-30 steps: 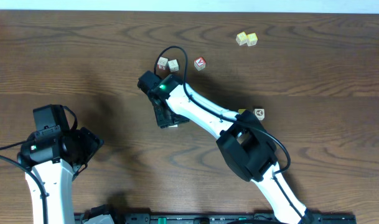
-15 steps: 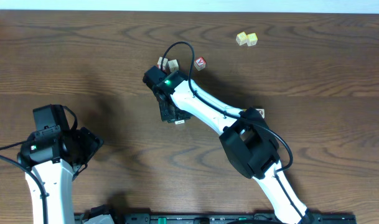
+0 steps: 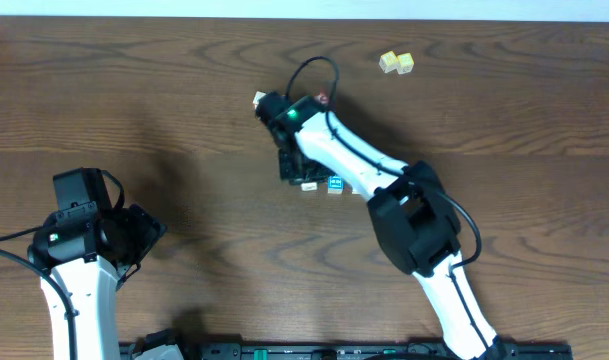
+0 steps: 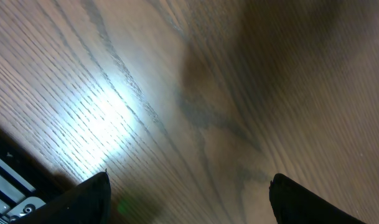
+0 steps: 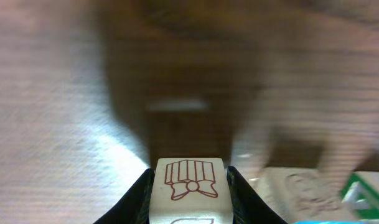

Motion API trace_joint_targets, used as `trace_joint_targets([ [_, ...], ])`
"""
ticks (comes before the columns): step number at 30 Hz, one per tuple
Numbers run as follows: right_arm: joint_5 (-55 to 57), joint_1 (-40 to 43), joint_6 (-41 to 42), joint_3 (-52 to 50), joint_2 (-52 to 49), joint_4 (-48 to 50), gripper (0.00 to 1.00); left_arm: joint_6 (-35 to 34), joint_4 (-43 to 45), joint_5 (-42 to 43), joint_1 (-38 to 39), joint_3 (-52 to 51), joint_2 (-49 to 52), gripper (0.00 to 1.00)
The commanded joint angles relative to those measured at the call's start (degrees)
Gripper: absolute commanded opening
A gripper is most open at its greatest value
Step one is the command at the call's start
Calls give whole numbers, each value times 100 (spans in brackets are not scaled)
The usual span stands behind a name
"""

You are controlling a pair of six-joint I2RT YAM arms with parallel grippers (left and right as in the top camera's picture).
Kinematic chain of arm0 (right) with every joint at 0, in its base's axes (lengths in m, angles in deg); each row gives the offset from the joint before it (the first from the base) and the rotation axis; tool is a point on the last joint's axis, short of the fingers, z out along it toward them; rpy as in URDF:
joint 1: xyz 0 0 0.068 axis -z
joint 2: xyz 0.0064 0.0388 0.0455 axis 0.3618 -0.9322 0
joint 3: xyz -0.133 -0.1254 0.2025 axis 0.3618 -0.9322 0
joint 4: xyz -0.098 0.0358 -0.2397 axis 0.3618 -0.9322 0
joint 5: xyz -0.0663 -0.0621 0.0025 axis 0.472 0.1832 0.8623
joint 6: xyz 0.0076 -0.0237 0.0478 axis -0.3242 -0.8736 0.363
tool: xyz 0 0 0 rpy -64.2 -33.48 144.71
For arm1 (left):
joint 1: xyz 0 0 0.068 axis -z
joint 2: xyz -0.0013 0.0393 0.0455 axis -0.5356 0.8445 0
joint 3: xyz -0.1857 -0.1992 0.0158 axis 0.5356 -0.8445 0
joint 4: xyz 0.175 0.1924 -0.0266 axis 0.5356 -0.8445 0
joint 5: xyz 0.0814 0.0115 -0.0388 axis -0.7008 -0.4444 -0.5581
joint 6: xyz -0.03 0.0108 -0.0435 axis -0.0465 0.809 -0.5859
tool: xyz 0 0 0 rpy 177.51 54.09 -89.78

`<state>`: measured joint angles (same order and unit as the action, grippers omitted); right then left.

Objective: Lift 5 blocks

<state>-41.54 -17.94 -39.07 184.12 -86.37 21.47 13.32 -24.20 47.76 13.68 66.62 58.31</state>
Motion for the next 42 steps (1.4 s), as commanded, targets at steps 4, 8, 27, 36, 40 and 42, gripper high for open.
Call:
trace_joint_targets([
  [4,-341,197,129,13,37,-20,19,-28,-37,-11,-35,83,0,82],
  [8,-568,192,146,13,37,-28,19,-28,-37,-11,-35,83,0,82],
  [27,-603,92,341,4,37,-122,21,-28,-39,-11,-35,83,0,82],
  [36,-566,92,337,4,37,-39,24,-28,-59,-11,-35,83,0,82],
  [40,-544,92,337,4,37,-42,24,-28,-59,-11,-35,83,0,82],
  [42,-544,92,337,4,37,-42,25,-28,-59,-11,-35,83,0,82],
])
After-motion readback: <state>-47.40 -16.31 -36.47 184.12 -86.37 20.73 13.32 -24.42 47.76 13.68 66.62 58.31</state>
